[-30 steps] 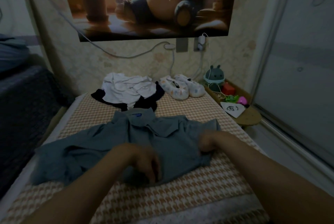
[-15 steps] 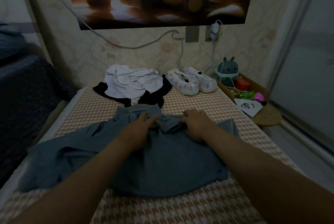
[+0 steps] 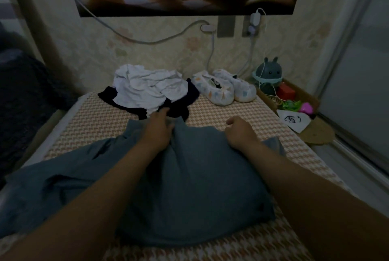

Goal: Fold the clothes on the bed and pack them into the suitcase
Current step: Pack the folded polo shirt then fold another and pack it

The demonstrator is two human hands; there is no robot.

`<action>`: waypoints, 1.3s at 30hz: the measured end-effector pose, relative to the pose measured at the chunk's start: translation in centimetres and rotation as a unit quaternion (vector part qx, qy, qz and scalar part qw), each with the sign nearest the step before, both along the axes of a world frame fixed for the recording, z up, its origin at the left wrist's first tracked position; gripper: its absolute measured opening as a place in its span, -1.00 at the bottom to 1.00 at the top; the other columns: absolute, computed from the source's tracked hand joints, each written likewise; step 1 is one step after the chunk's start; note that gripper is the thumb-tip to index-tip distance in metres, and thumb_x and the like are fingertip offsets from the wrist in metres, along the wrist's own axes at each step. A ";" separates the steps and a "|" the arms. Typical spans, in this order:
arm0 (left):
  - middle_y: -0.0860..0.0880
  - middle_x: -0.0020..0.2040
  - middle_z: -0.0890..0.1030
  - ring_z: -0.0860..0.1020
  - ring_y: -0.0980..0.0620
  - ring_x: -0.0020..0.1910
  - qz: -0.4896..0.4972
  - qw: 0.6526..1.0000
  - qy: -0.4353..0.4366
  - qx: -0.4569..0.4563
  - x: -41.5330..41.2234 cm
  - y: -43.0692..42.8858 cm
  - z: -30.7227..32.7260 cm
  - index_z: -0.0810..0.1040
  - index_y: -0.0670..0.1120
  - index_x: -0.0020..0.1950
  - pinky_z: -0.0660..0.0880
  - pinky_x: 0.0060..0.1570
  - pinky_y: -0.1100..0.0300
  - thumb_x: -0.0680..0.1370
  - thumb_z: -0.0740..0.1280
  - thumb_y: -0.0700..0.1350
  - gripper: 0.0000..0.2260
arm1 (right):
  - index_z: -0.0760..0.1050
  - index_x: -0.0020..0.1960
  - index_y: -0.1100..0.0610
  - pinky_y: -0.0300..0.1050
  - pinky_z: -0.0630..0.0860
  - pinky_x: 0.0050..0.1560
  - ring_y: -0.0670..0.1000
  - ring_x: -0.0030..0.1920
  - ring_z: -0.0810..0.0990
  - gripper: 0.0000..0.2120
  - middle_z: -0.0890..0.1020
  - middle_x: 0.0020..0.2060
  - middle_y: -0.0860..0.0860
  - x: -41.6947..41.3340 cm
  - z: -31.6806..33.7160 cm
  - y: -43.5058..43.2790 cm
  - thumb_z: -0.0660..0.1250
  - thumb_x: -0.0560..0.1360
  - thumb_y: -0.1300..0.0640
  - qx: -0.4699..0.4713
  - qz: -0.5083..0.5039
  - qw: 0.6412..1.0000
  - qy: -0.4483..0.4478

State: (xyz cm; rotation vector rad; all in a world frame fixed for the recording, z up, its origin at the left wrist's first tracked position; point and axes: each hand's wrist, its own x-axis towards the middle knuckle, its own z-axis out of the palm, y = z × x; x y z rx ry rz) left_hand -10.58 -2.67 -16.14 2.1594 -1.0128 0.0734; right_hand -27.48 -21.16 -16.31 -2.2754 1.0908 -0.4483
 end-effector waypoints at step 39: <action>0.09 -0.19 0.47 0.46 0.07 -0.20 -0.262 0.943 -0.113 0.170 -19.3 7.8 1.0 0.40 0.05 -0.18 0.44 -0.17 0.14 0.52 0.35 -0.03 -0.85 | 0.49 0.26 0.17 -0.01 0.45 0.16 0.12 0.21 0.51 -0.68 0.54 0.20 0.07 -16.3 5.5 9.7 0.27 0.58 0.03 -0.079 0.051 0.921 0.378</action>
